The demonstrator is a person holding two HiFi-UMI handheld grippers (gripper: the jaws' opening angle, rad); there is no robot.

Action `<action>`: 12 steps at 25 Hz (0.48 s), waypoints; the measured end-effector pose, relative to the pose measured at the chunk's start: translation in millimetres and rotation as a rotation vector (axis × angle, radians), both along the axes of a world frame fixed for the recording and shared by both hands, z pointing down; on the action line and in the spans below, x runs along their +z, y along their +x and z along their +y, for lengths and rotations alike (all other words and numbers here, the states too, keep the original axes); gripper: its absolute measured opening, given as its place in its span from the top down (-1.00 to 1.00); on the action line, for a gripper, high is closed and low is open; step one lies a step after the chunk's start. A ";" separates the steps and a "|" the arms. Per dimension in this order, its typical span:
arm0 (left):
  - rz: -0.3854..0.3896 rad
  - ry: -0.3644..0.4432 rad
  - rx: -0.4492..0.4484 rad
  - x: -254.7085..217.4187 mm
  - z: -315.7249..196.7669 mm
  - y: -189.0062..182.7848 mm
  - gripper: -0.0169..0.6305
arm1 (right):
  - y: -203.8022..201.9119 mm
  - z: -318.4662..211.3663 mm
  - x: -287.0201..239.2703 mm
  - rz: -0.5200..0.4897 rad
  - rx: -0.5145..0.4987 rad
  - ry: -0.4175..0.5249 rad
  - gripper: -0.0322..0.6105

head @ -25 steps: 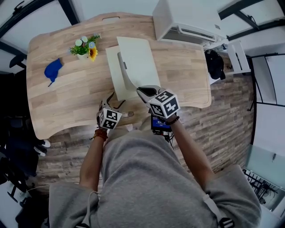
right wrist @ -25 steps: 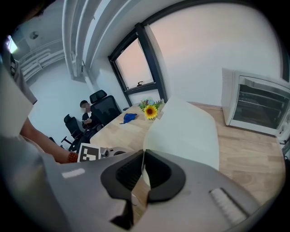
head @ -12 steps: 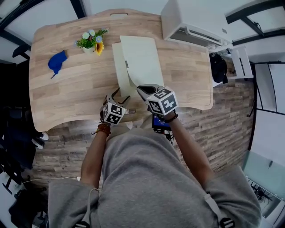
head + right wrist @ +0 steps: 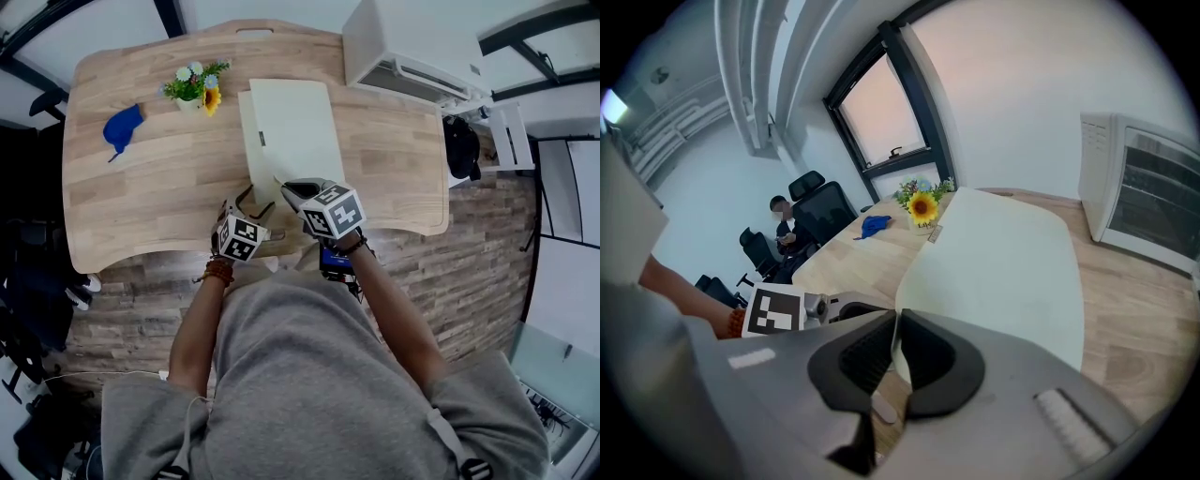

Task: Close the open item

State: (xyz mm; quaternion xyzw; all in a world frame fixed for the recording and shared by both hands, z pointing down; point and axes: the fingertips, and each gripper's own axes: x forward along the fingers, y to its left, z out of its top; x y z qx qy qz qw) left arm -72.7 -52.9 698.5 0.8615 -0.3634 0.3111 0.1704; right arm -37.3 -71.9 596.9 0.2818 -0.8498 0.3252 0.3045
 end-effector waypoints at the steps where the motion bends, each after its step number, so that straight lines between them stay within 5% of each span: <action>1: 0.001 0.002 -0.001 -0.1 -0.4 0.8 0.04 | 0.1 0.2 1.5 -0.001 -0.001 -0.005 0.83; 12: 0.003 0.005 -0.016 0.3 -0.2 5.1 0.04 | -4.0 1.0 17.7 0.021 -0.042 -0.040 0.82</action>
